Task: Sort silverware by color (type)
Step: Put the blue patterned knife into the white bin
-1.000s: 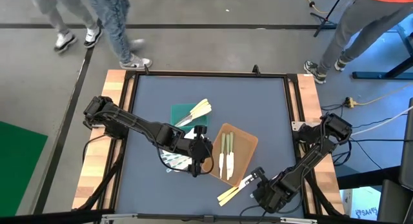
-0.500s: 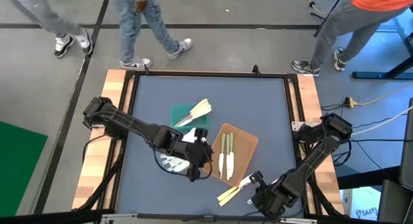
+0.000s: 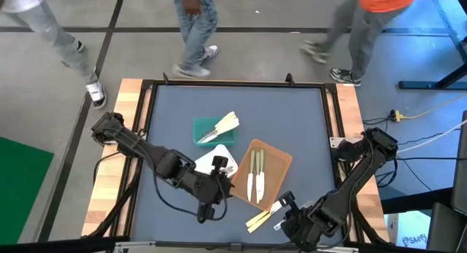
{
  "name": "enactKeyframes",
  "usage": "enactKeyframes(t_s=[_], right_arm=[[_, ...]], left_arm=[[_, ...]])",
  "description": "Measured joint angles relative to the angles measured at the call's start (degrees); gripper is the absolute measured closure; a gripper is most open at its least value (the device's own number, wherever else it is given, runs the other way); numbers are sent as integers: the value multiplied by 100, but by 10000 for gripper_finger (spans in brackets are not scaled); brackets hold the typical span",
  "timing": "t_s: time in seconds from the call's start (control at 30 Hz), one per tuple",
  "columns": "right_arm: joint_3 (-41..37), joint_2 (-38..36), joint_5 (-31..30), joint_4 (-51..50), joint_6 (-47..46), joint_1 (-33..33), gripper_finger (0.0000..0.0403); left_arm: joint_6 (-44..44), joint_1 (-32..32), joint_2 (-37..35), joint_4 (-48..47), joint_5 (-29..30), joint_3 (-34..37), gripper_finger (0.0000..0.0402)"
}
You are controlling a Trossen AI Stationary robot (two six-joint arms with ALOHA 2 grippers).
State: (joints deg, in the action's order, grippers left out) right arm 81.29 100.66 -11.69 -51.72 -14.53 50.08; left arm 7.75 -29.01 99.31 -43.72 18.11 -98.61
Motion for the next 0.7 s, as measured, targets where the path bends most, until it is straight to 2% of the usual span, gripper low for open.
enactKeyframes(t_s=[0.43,0.7], right_arm=[[527,-2,-187,115,1692,-978,388],[541,-4,-182,448,2439,-1649,388]], left_arm=[[1157,-747,0,-360,125,-31,278],[1390,-1113,0,-339,270,-31,278]])
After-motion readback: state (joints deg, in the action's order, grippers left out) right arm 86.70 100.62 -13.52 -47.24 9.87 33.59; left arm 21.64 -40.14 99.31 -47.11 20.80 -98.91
